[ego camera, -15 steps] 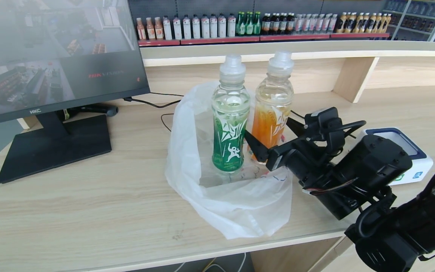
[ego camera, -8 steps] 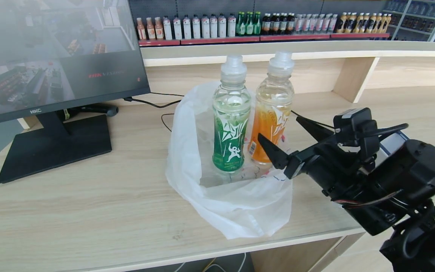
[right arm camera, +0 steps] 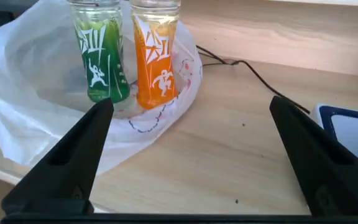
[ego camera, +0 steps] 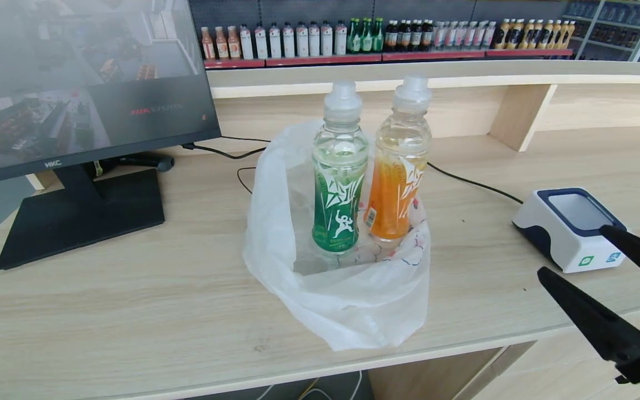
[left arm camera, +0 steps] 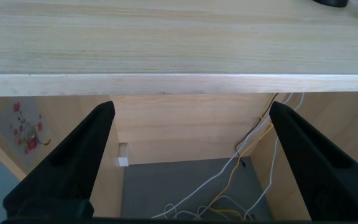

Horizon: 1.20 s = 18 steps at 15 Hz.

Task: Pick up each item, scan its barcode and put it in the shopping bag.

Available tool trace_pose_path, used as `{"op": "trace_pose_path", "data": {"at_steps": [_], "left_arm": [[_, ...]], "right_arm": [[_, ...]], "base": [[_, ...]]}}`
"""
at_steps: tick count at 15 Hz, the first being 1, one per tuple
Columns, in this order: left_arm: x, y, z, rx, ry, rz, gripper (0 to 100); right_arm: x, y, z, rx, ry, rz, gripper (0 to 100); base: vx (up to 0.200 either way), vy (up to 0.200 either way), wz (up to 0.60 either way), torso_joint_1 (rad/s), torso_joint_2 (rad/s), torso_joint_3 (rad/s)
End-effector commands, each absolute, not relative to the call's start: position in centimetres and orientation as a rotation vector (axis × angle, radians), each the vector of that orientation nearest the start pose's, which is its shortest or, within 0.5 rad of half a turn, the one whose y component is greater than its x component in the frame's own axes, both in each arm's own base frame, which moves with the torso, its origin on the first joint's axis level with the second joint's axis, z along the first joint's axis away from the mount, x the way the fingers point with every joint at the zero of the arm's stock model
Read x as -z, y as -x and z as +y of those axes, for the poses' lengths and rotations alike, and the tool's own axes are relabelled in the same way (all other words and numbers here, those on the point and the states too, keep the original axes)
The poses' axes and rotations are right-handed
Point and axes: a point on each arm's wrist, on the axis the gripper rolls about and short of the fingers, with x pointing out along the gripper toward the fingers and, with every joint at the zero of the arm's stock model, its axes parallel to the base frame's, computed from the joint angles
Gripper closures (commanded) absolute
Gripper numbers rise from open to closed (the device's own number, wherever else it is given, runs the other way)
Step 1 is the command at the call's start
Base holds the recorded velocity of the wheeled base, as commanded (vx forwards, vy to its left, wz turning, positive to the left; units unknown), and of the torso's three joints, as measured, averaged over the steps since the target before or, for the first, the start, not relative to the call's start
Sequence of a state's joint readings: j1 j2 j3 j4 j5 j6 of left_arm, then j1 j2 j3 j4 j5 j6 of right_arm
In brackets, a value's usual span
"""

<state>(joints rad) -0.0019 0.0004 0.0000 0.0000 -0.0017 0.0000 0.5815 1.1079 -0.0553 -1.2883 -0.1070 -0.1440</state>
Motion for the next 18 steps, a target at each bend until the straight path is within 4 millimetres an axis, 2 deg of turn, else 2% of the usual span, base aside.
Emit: {"op": "trace_pose_path", "data": {"at_steps": [1,4,7,9,13,15,18], "left_arm": [[-7.5,2.3,0.0,0.003,0.000,0.000,0],[-7.5,2.3,0.0,0.003,0.000,0.000,0],[-7.5,2.3,0.0,0.003,0.000,0.000,0],[-7.5,2.3,0.0,0.002,0.000,0.000,0],[-7.5,2.3,0.0,0.003,0.000,0.000,0],[-7.5,2.3,0.0,0.002,0.000,0.000,0],[-7.5,2.3,0.0,0.003,0.000,0.000,0]], "right_arm": [[-14.8,-3.4,1.9,-0.456,0.087,-0.172,0],[-11.9,-1.5,0.8,-0.533,0.146,-0.038,0],[-10.7,-0.9,0.4,-0.548,0.179,0.019,0],[-8.6,0.7,-0.8,-0.569,0.220,0.028,0],[-8.5,1.1,-0.8,-0.650,0.214,0.047,0],[-8.5,1.0,-0.6,-0.570,0.224,0.097,0],[-8.5,1.1,-0.2,-0.269,0.159,0.133,0]], "base": [[0.000,0.000,0.00,0.000,0.00,0.000],[0.000,0.000,0.00,0.000,0.00,0.000],[0.000,0.000,0.00,0.000,0.00,0.000],[0.000,0.000,0.00,0.000,0.00,0.000],[0.000,0.000,0.00,0.000,0.00,0.000],[0.000,0.000,0.00,0.000,0.00,0.000],[0.000,0.000,0.00,0.000,0.00,0.000]]}}
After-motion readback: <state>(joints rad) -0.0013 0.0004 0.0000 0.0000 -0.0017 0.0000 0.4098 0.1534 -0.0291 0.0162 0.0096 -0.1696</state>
